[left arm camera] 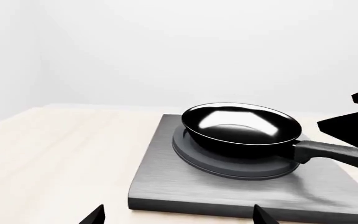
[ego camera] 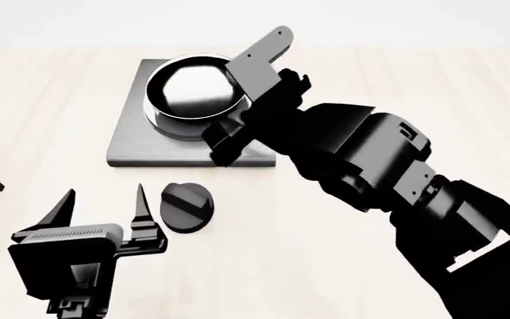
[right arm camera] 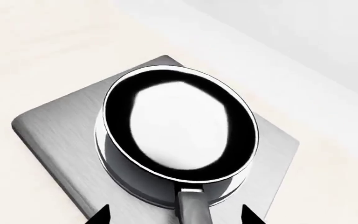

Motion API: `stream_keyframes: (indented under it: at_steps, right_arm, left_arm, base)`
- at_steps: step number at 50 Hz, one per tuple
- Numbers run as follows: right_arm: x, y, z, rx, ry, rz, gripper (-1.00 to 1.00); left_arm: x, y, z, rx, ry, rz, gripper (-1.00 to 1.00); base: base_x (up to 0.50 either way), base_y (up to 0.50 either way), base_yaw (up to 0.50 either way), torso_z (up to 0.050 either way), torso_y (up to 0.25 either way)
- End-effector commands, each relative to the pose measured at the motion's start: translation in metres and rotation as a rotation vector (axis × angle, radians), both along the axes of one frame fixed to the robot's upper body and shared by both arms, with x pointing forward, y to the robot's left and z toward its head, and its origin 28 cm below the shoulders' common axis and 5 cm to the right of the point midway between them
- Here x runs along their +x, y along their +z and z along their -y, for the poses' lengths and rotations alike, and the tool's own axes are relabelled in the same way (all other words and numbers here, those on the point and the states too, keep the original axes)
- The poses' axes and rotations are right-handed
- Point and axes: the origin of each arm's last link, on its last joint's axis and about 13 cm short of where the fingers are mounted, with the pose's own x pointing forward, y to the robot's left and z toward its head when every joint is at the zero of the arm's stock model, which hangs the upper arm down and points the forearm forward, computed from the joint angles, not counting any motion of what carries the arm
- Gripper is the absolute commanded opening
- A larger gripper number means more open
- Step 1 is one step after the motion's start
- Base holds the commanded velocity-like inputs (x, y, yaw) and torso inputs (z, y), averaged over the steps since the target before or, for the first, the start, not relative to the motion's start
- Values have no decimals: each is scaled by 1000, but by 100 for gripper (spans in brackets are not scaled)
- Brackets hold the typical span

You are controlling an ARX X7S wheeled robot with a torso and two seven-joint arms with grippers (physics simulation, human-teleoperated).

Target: Turn on the stove and put the frying pan on it.

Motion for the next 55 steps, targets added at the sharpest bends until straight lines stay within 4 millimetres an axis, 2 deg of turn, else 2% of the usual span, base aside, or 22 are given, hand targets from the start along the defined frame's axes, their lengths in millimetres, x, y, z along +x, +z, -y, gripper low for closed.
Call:
stream_keyframes:
  at_steps: [1,9,15,19,27,37,43,44,48,55]
  right_arm:
    - [-29,6,14,65,21,109,100]
    - [-60,0,34,161,-3,230,100]
    - [-83,-11,51,210,-47,292,100]
    - [-105,-16,65,268,-95,360,100]
    - [-128,-27,84,318,-218,444,100]
    - [-159,-47,112,484,-405,582,100]
    - [-184,-51,128,530,-484,755,100]
    - [-190,-52,132,569,-516,867,100]
    - [-202,-56,139,603,-559,1048,100]
    - [-219,-54,142,696,-577,1185,100]
  left_arm:
    - [1,0,1,2,11,1,100]
    - [1,0,2,3,21,1,100]
    - [1,3,1,-21,39,7,100]
    - [2,6,1,-24,48,19,100]
    - [2,12,1,-25,52,72,100]
    - [-3,31,-4,-66,82,246,100]
    - [-11,46,-10,-80,95,389,100]
    - [-13,51,-12,-92,93,435,100]
    - [-20,60,-18,-140,133,558,100]
    - [-34,69,-26,-229,149,764,100]
  base:
    - [0,0,0,0,0]
    - [0,0,0,0,0]
    - [0,0,0,0,0]
    - [0,0,0,0,0]
    - [0,0,0,0,0]
    - [0,0,0,0,0]
    - [0,0,0,0,0]
    - [0,0,0,0,0]
    - [0,0,0,0,0]
    - [0,0,0,0,0]
